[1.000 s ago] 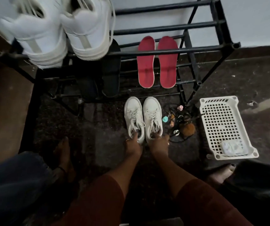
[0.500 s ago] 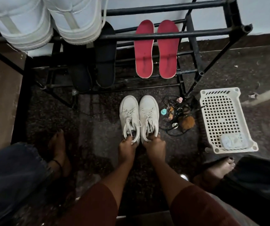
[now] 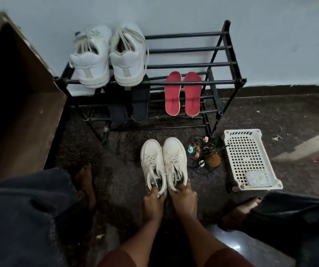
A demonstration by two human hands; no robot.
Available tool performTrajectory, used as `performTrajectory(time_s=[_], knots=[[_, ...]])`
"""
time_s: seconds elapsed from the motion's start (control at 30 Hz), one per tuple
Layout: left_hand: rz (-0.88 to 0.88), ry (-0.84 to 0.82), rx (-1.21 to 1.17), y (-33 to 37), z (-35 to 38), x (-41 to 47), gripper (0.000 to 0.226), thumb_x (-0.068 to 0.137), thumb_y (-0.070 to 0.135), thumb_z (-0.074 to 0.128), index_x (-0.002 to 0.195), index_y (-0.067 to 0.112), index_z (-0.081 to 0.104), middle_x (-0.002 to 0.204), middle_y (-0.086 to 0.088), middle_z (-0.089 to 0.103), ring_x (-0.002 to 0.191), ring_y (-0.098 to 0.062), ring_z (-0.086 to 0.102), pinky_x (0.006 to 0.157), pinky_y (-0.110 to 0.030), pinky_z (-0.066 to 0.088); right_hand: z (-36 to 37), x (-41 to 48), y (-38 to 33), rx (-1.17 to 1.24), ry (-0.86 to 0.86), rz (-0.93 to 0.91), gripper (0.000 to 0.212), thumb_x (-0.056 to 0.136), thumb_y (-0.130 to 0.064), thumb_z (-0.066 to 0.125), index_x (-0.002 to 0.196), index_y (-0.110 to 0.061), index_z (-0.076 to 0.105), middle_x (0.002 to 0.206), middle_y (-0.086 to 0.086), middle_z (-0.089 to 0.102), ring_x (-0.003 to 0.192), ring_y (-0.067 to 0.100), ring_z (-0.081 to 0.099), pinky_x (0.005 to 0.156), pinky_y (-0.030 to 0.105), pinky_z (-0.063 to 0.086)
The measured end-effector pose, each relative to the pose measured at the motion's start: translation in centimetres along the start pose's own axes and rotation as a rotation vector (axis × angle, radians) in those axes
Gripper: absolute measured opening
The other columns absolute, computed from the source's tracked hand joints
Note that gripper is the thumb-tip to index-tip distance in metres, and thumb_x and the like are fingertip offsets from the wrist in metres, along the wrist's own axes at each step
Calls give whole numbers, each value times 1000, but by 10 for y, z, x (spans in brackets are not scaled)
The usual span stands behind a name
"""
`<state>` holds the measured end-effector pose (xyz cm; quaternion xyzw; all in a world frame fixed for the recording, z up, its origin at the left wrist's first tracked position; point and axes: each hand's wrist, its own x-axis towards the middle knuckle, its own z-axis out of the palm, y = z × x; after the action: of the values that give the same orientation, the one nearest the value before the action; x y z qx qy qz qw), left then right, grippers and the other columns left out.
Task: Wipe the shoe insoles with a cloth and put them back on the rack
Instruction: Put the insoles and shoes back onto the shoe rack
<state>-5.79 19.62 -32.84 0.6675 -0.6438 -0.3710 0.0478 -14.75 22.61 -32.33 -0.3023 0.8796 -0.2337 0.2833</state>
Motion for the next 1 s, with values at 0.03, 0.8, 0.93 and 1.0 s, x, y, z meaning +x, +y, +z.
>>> performTrajectory(time_s=[0.03, 0.8, 0.93, 1.0], knots=[[15, 20, -5, 4, -4, -7, 25, 87, 19, 63, 107, 5, 63, 102, -23, 65, 92, -38, 63, 73, -40, 44, -6, -6, -2, -9, 15, -9, 24, 78, -28, 68, 90, -8, 72, 132, 17, 50, 91, 38, 62, 77, 36, 47], [562, 289, -140, 177, -164, -55, 26, 83, 16, 64, 105, 3, 61, 100, -23, 60, 91, -38, 59, 72, -37, 42, -212, -29, -137, 71, 502, -402, 38, 80, -36, 60, 87, 1, 69, 92, 24, 63, 79, 41, 62, 67, 38, 47], [547, 249, -154, 228, -188, -16, 27, 86, 16, 60, 109, 2, 59, 101, -22, 62, 93, -34, 59, 67, -30, 37, -242, 18, -168, 74, 481, -370, 33, 80, -32, 62, 93, -2, 69, 94, 22, 65, 86, 38, 61, 74, 37, 46], [553, 236, -149, 250, -193, 12, 26, 86, 16, 59, 109, 2, 58, 101, -22, 62, 92, -33, 58, 64, -26, 33, -249, 47, -181, 117, 491, -360, 31, 79, -30, 64, 88, 0, 69, 89, 23, 65, 84, 37, 60, 72, 36, 46]])
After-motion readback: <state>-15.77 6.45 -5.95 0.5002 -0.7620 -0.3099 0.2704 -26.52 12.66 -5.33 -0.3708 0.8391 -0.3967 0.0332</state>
